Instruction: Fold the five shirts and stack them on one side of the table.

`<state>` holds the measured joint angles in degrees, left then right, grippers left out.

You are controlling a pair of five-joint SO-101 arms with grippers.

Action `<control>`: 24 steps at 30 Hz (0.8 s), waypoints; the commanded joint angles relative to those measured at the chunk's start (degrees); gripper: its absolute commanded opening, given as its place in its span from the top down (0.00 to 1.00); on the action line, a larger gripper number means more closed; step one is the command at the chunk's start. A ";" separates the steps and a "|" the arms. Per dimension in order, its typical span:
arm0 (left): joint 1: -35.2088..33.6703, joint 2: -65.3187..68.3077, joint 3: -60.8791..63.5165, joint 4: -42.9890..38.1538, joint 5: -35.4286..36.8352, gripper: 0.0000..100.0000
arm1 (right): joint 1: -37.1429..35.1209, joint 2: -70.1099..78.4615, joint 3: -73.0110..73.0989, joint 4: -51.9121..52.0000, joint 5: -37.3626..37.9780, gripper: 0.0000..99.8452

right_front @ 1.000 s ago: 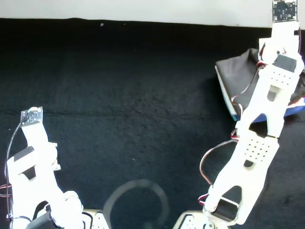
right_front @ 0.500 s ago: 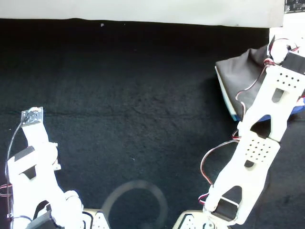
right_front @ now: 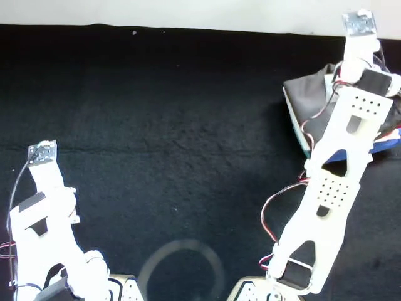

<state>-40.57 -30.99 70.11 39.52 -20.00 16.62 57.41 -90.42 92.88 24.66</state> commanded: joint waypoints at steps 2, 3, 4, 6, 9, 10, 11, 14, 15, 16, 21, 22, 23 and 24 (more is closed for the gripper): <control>1.01 -0.84 0.13 -0.97 -0.62 0.99 | 2.86 2.33 -0.31 -8.31 -0.18 0.99; 1.01 -0.84 0.13 -0.97 -0.62 0.99 | 3.21 2.95 -0.31 -10.51 -0.26 0.99; 1.01 -0.84 0.13 -0.97 -0.62 0.99 | 3.56 3.30 -0.31 -12.62 -0.35 0.99; 1.01 -0.84 0.13 -0.97 -0.62 0.99 | 4.00 3.91 -0.31 -17.01 -0.35 0.99; 1.01 -0.84 0.13 -0.97 -0.62 0.99 | 4.18 4.44 -0.31 -22.99 -0.35 0.99; 1.01 -0.84 0.13 -0.97 -0.62 0.99 | 4.09 4.44 -0.31 -24.40 -0.35 0.99; 1.01 -0.84 0.13 -0.97 -0.62 0.99 | 3.91 4.44 -0.31 -25.80 -0.35 0.99; 1.01 -0.84 0.13 -0.97 -0.62 0.99 | 3.74 4.53 0.13 -30.29 -0.44 0.99; 1.01 -0.84 0.13 -0.97 -0.62 0.99 | 3.74 4.70 0.31 -32.40 -0.44 0.99; 1.01 -0.84 0.13 -0.97 -0.62 0.99 | 3.91 5.05 0.75 -34.95 -0.44 0.99; 1.01 -0.84 0.13 -0.97 -0.62 0.99 | 5.67 10.77 2.77 -48.66 -0.35 0.99; 1.01 -0.84 0.13 -0.97 -0.62 0.99 | 5.93 11.74 2.77 -50.24 -0.35 0.99; 1.01 -0.84 0.13 -0.97 -0.62 0.99 | 6.02 11.91 2.68 -51.12 -0.35 0.99; 1.01 -0.84 0.13 -0.97 -0.62 0.99 | 6.11 12.00 2.15 -51.65 -0.35 0.99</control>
<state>-40.57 -30.99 70.11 39.52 -20.00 21.80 70.24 -87.52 45.14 24.66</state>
